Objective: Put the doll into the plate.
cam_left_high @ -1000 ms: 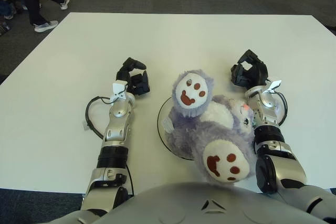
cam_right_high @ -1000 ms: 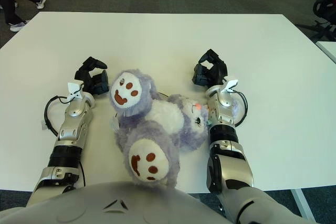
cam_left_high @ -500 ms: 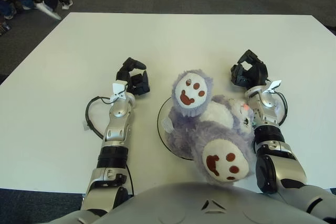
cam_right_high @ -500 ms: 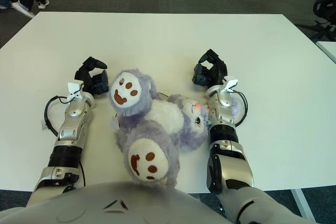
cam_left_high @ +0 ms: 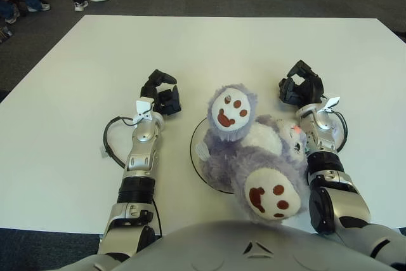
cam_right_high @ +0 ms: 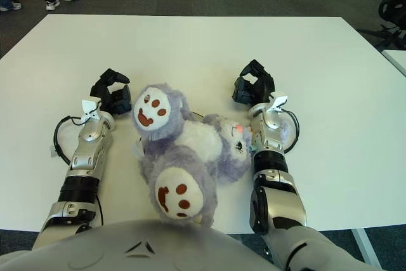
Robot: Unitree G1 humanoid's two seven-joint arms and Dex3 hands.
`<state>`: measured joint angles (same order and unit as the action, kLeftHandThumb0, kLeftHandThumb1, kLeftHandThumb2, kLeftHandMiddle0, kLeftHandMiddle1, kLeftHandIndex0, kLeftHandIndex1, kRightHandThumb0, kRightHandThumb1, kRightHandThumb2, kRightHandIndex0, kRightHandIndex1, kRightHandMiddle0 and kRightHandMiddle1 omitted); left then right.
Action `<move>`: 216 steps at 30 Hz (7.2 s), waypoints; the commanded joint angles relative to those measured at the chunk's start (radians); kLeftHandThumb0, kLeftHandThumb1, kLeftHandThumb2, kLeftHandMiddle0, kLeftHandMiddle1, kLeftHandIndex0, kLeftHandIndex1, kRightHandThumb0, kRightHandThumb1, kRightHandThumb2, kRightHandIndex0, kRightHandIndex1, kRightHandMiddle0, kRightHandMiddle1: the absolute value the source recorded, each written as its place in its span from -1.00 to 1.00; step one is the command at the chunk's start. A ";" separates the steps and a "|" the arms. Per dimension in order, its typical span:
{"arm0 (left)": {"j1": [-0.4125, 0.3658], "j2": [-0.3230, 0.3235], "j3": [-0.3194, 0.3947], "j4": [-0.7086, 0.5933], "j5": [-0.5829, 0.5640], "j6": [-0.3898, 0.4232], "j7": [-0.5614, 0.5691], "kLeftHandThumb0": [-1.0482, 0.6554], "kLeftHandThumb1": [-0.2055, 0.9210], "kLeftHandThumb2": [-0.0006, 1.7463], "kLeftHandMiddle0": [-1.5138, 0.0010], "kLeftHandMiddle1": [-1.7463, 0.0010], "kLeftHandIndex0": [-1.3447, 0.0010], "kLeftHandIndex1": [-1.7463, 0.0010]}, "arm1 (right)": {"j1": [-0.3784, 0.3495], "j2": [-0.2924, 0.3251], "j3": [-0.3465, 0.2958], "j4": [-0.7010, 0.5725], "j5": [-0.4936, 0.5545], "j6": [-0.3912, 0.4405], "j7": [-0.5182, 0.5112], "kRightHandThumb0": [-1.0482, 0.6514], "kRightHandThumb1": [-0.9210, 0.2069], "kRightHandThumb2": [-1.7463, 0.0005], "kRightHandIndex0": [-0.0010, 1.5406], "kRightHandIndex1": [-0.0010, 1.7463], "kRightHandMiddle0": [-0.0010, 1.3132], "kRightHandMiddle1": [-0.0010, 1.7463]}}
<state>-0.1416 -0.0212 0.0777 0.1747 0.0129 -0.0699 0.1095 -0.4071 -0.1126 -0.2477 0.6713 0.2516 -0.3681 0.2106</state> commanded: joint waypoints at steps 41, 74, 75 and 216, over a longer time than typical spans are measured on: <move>0.054 -0.006 0.000 0.026 0.001 0.039 0.006 -0.32 0.01 0.44 -0.63 -1.00 0.14 -1.00 | 0.043 0.012 0.007 0.009 0.000 0.051 -0.001 -0.38 0.26 -0.65 0.68 1.00 0.07 1.00; 0.050 0.006 -0.003 0.036 -0.002 0.038 -0.004 -0.31 0.05 0.41 -0.64 -1.00 0.17 -1.00 | 0.049 0.013 0.008 -0.008 -0.001 0.071 -0.001 -0.38 0.25 -0.65 0.68 1.00 0.06 1.00; 0.050 0.007 -0.003 0.036 -0.001 0.038 -0.004 -0.31 0.05 0.41 -0.65 -1.00 0.17 -1.00 | 0.049 0.013 0.008 -0.008 -0.001 0.071 -0.001 -0.38 0.25 -0.65 0.68 1.00 0.06 1.00; 0.056 -0.030 -0.008 0.019 0.022 0.047 0.052 -0.31 0.05 0.40 -0.63 -1.00 0.18 -1.00 | 0.104 -0.058 -0.158 -0.453 0.085 0.246 -0.120 -0.38 0.26 -0.66 0.60 1.00 0.07 1.00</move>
<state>-0.1370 -0.0423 0.0702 0.1568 0.0305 -0.0570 0.1511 -0.2856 -0.1385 -0.3801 0.2258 0.3284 -0.1092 0.0997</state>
